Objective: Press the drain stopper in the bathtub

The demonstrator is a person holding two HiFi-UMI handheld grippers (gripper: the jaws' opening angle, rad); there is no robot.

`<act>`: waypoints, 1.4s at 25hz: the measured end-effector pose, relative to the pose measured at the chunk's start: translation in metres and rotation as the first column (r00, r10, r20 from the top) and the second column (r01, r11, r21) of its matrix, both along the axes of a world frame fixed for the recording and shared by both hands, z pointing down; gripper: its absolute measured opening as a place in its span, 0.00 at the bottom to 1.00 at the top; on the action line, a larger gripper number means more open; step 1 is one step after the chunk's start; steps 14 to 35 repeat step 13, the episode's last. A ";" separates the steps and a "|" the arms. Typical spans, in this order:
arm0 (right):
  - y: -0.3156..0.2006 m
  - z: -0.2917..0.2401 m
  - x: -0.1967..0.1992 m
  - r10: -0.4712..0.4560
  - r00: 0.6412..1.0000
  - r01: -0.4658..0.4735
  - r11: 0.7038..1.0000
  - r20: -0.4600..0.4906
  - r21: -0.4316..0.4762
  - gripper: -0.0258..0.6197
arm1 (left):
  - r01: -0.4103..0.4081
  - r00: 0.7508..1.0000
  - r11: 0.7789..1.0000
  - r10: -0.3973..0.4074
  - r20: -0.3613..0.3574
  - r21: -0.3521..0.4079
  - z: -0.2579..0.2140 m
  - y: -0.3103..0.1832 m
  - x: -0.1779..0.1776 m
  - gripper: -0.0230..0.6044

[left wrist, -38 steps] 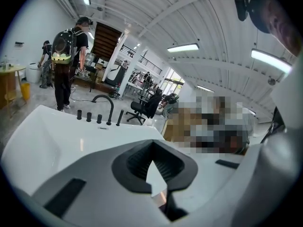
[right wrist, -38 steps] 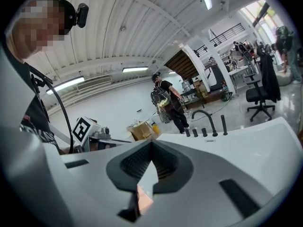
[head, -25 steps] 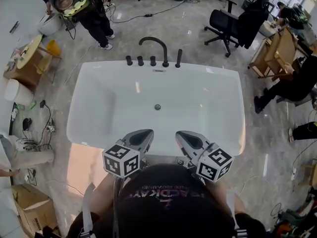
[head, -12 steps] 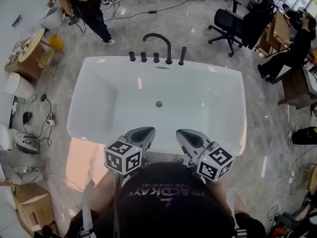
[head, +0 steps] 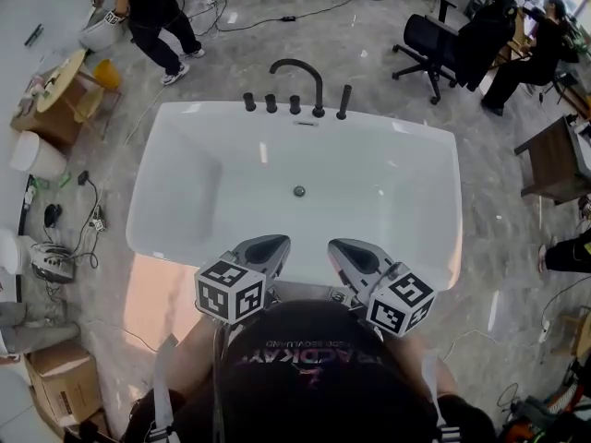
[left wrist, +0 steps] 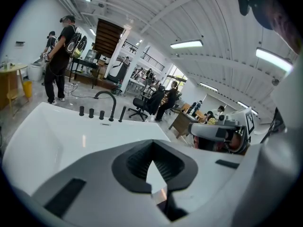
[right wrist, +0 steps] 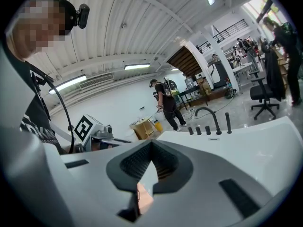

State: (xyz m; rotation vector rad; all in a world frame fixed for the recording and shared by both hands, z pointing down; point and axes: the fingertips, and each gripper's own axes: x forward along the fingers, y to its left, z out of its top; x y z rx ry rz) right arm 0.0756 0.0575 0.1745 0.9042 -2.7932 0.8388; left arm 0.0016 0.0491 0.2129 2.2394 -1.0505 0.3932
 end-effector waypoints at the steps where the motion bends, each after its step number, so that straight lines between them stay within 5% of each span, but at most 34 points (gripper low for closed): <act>1: 0.000 0.001 0.000 0.000 1.000 0.000 1.000 0.000 -0.001 0.06 | 0.000 1.000 1.000 0.000 0.000 -0.001 0.001 0.000 0.000 0.04; 35: 0.003 0.001 0.004 0.009 1.000 -0.009 1.000 0.002 -0.006 0.06 | -0.012 1.000 1.000 0.012 0.003 0.000 -0.001 0.003 0.005 0.04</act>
